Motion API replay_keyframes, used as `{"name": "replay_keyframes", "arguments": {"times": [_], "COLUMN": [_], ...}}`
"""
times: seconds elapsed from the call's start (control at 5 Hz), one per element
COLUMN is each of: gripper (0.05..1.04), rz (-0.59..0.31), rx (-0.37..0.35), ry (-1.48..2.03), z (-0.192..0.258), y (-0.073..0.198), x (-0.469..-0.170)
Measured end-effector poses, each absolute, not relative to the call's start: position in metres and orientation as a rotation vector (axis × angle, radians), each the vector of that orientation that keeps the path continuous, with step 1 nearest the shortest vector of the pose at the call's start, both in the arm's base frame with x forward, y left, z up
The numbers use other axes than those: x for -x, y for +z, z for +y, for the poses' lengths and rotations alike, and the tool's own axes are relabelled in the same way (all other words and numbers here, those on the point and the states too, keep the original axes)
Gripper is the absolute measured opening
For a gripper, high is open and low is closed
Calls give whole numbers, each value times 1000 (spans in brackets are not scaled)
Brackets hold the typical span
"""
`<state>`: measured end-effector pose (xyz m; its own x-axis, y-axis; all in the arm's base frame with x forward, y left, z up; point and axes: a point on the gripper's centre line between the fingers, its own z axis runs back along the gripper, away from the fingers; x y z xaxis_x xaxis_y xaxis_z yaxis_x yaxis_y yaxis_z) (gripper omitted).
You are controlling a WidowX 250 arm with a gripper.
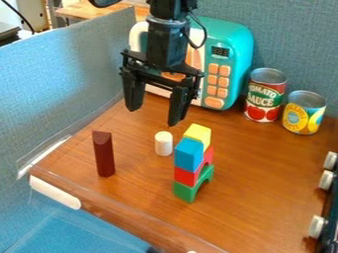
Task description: Put the blue block on top of the cylinder
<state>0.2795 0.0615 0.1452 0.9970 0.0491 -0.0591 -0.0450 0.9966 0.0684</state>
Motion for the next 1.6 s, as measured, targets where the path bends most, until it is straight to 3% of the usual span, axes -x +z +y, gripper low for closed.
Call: {"name": "replay_keyframes", "arguments": {"times": [0.4, 0.6, 1.0, 1.6], "gripper": [1001, 1001, 1001, 1001], "rz": [83, 58, -8, 40], "rx": [-59, -25, -35, -54], "ry": [33, 106, 108, 115], "z": [54, 45, 18, 20], "y": [136, 130, 136, 119], "x": [-281, -283, -291, -293]}}
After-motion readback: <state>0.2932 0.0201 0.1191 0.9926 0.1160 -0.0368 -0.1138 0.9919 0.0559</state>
